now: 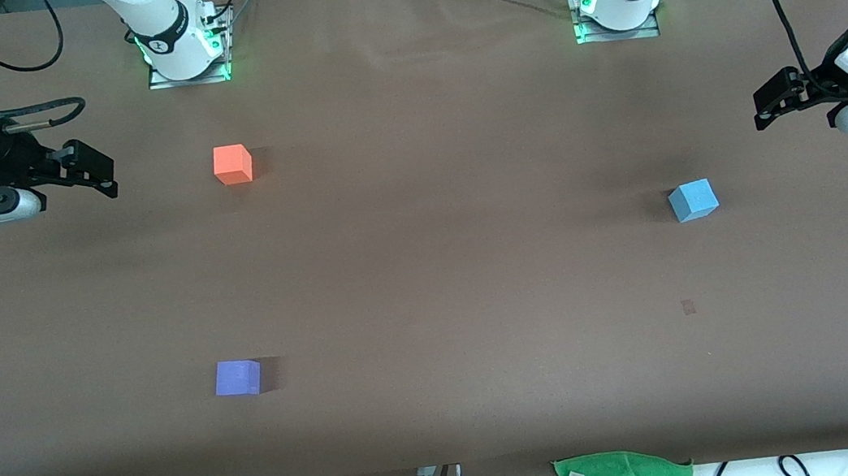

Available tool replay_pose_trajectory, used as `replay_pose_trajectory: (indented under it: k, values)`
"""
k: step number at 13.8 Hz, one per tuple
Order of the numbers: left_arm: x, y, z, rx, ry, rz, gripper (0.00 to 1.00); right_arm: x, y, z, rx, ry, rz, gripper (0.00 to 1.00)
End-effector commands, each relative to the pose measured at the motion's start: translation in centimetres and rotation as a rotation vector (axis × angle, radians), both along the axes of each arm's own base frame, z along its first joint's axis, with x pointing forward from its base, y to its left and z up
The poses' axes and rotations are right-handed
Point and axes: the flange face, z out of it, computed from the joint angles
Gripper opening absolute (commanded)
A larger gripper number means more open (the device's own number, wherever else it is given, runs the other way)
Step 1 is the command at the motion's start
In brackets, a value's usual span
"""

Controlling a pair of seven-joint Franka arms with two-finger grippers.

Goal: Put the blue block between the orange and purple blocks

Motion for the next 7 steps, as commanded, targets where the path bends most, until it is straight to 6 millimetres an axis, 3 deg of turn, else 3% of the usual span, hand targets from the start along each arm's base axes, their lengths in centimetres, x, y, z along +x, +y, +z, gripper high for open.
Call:
replay_pose_trajectory:
  k: [1,4,7]
  values:
    - [0.3,-0.2,0.4,0.015,0.013,-0.02,1.0,0.4,0.2,0.7,-0.009,-0.033,0.014,1.0]
    - [0.3,-0.2,0.4,0.019,0.012,-0.022,1.0,0.4,0.2,0.8,-0.005,-0.037,0.011,1.0]
    - [0.4,-0.6,0.2,0.022,0.014,-0.027,1.0,0.2,1.5,0.9,-0.006,-0.044,0.029,0.99]
